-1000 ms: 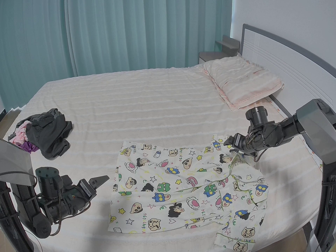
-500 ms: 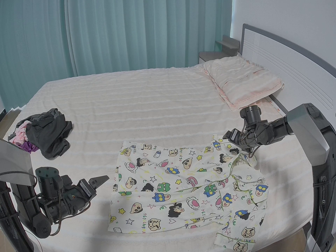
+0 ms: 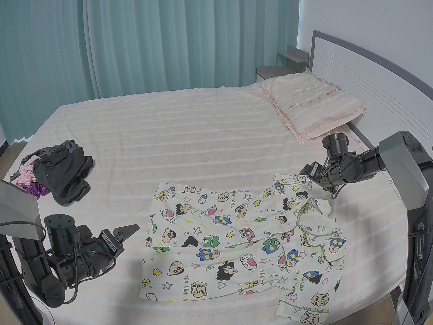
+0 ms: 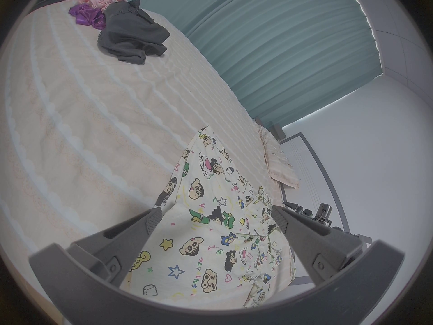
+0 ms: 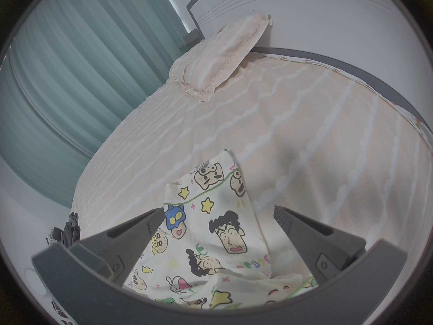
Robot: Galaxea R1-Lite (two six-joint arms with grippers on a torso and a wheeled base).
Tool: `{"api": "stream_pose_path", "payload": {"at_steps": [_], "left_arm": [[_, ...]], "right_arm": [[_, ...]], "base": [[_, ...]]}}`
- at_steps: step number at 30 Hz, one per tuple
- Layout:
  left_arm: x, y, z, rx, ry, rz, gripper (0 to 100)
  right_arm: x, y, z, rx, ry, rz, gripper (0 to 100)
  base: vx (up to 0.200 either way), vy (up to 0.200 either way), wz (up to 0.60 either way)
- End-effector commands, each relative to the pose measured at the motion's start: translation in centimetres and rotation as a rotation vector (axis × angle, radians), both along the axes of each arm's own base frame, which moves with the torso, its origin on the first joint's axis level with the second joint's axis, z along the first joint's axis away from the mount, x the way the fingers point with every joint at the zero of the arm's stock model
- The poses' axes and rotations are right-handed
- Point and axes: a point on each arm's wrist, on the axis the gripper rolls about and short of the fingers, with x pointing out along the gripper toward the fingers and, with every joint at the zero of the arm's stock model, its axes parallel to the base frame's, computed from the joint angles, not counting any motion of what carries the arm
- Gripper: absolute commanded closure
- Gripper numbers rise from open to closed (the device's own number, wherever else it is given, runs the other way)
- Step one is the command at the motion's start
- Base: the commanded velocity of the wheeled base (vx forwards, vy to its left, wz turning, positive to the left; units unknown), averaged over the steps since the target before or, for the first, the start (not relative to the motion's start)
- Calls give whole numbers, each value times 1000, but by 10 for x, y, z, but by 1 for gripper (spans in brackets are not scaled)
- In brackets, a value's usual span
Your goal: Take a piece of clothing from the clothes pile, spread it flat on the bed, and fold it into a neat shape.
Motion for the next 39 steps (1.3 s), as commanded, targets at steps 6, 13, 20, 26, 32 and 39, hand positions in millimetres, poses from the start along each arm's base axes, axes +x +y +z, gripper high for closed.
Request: {"api": "stream_pose_path", "payload": {"at_steps": [6, 13, 20, 26, 32, 39], "left_arm": [[30, -4, 19, -18, -153, 16, 0], [94, -15, 41, 13, -48, 36, 0], [91, -28, 16, 206, 145, -124, 0], [38, -31, 3, 223, 203, -242, 0], [-6, -35, 14, 121, 215, -237, 0], [-42, -42, 24, 32, 227, -267, 0]], "right_arm": [[1, 2, 0, 5, 1, -1, 0], [-9, 8, -13, 0, 50, 12, 0], [-24, 4, -4, 0, 67, 12, 0], [-47, -25, 29, 20, -4, -17, 0], [-99, -42, 56, 29, -74, -29, 0], [-174, -37, 64, 48, -112, 37, 0]], "base": [[0, 0, 0], [0, 0, 0], [0, 0, 0], [0, 0, 0], [0, 0, 0], [0, 0, 0]]}}
